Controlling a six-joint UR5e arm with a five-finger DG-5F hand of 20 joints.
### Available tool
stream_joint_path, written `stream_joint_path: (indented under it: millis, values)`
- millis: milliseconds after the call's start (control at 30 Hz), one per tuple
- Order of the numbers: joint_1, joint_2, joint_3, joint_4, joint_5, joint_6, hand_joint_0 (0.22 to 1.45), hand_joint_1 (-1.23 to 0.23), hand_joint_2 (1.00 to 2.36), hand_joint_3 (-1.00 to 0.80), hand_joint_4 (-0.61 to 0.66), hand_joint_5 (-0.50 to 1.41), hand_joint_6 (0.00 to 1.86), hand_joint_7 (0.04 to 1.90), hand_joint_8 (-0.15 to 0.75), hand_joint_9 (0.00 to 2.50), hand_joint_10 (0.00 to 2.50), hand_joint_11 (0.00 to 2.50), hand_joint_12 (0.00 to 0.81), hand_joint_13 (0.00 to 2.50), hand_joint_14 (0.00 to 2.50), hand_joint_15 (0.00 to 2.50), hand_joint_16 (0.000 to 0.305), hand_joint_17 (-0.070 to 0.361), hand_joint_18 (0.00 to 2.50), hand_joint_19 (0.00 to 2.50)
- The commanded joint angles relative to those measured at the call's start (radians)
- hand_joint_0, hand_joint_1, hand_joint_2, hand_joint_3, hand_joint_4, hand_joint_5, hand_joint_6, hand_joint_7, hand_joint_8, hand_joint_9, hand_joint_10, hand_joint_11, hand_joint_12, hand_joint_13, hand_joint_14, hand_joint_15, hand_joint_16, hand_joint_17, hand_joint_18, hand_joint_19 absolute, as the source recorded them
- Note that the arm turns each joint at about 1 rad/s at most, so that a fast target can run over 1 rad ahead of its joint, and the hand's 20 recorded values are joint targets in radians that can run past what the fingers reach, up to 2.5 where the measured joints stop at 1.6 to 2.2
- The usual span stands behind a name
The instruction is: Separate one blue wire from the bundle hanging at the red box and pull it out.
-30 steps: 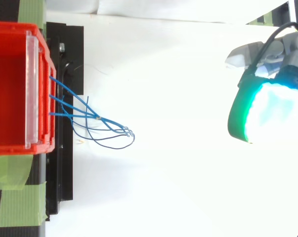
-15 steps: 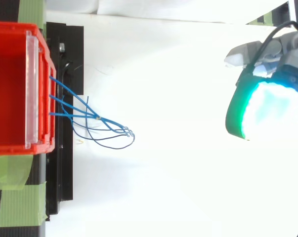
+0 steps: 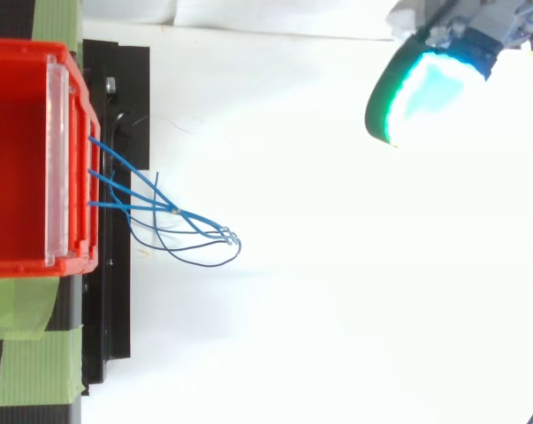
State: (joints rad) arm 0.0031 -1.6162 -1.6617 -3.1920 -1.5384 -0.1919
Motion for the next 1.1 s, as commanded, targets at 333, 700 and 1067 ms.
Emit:
stream_joint_path:
  millis: [333, 700, 1067]
  values:
    - [0.031, 0.001, -0.147, 0.184, 0.093, -0.017, 0.53, -0.38, 1.0, -0.5, 0.17, -0.3, 0.5, 0.71, 0.212, 0.0, 0.0, 0.0, 0.333, 0.0, 0.01, 0.17, 0.058, 0.131, 0.0, 0.33]
    - [0.064, -0.001, -0.233, 0.319, 0.187, -0.015, 0.53, -0.42, 1.0, -0.5, 0.21, -0.29, 0.5, 0.7, 0.229, 0.0, 0.0, 0.0, 0.345, 0.0, 0.0, 0.14, 0.059, 0.132, 0.0, 0.31]
    - [0.104, -0.001, -0.316, 0.485, 0.294, -0.02, 0.54, -0.45, 1.0, -0.5, 0.23, -0.28, 0.5, 0.72, 0.235, 0.0, 0.0, 0.0, 0.347, 0.0, 0.0, 0.16, 0.059, 0.132, 0.0, 0.31]
